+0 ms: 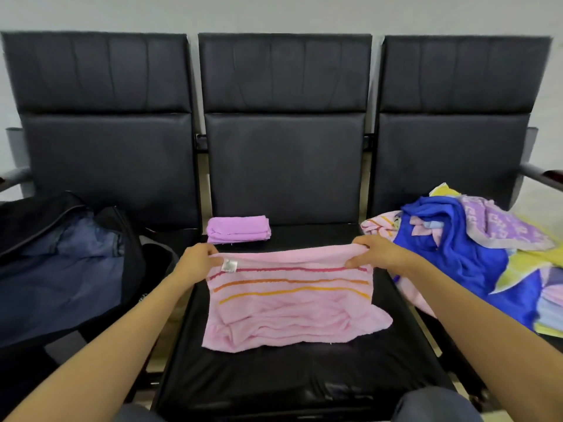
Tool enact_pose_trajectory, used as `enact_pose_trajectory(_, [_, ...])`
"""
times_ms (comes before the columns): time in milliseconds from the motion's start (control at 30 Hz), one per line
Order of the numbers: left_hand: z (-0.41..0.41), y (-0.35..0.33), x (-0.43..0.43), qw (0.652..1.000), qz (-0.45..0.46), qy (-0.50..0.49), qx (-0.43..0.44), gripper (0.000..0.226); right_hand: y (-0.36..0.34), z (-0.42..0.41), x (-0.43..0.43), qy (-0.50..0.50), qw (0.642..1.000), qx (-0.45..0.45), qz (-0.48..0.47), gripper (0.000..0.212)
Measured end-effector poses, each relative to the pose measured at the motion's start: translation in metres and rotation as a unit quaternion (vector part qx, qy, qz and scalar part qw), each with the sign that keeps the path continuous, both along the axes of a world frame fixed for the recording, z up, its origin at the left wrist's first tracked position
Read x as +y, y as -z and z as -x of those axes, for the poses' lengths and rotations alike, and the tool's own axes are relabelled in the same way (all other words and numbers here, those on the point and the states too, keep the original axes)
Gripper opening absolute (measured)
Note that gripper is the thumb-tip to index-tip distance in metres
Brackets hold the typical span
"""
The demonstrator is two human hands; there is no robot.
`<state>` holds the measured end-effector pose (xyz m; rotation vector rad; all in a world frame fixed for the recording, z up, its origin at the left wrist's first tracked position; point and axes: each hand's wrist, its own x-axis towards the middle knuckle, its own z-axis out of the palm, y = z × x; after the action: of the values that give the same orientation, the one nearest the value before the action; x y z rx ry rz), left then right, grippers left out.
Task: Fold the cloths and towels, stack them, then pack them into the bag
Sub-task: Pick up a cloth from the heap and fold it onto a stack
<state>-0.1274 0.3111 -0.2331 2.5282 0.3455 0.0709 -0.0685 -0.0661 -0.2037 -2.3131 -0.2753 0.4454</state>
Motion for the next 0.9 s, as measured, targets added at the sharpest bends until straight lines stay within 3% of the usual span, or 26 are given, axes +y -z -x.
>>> enact_pose_trajectory(133, [0.010, -0.032, -0.007, 0.991, 0.110, -0.019, -0.076, 0.018, -0.028, 0.014, -0.008, 0.097, 0.986, -0.083, -0.103, 0.026])
enact_pose_trajectory(300, [0.024, -0.087, -0.011, 0.920, 0.352, -0.038, -0.169, 0.019, -0.075, 0.029, -0.019, 0.150, 0.953, -0.150, -0.218, 0.026])
enact_pose_trajectory(433, [0.037, -0.131, -0.011, 0.887, 0.400, -0.019, -0.229, 0.021, -0.113, 0.042, -0.025, 0.146, 0.932, -0.191, -0.271, 0.026])
enact_pose_trajectory(700, [0.050, -0.177, -0.007, 0.886, 0.356, 0.026, -0.296, 0.018, -0.154, 0.061, -0.033, 0.129, 0.912, -0.210, -0.329, 0.026])
enact_pose_trajectory(800, [0.046, -0.179, -0.004, 0.949, 0.138, 0.019, -0.282, 0.012, -0.154, 0.056, -0.035, 0.127, 0.925, -0.208, -0.290, 0.023])
enact_pose_trajectory(833, [0.044, -0.176, -0.004, 0.961, 0.061, 0.015, -0.268, 0.013, -0.152, 0.054, -0.035, 0.131, 0.931, -0.209, -0.267, 0.021])
enact_pose_trajectory(900, [0.040, -0.168, -0.006, 0.972, -0.007, 0.001, -0.235, 0.018, -0.144, 0.048, -0.035, 0.140, 0.940, -0.175, -0.256, 0.022])
